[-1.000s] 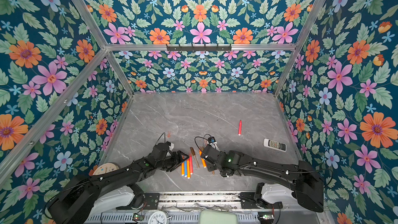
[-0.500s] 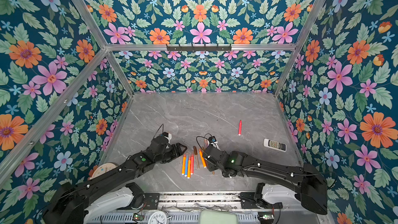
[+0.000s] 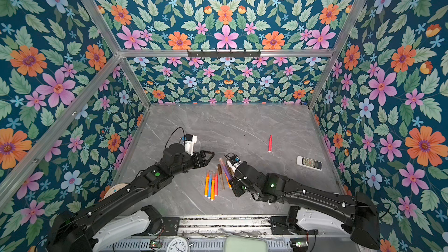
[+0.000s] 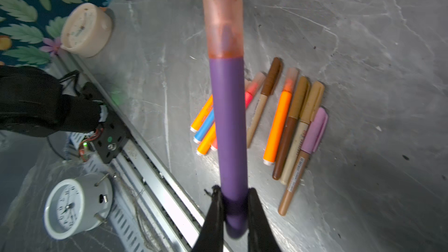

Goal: Remove pen caps from pens
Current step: Open the pen cap on the pen.

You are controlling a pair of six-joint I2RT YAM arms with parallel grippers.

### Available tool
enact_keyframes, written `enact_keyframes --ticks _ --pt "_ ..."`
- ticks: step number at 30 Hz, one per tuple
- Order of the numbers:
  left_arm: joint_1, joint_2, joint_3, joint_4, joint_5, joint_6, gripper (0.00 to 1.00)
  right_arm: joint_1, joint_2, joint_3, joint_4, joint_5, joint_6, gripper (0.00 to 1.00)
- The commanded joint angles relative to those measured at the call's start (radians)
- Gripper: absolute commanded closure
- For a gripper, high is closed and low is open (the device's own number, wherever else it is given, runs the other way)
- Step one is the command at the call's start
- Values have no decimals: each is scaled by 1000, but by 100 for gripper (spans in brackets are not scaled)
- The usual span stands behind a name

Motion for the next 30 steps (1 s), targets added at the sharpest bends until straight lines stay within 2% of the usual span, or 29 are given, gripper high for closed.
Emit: enact_keyframes --ticks 1,4,8,14,20,27,30 --pt "1 22 -14 155 111 -53 27 1 -21 -1 75 -71 -43 100" --pt "1 49 -13 201 160 -66 28 1 -31 -6 78 -69 -19 100" --pt "2 58 -22 273 226 -103 29 1 -32 -14 49 0 41 100" --pt "1 23 -56 347 247 -149 29 1 -11 -25 85 -24 56 100" --pt "1 25 -65 374 263 -168 30 1 49 19 42 -12 58 100" --pt "-2 26 -90 387 285 -184 47 1 39 22 41 22 74 100" --pt "-4 34 -101 395 290 -188 50 0 44 28 45 20 72 100"
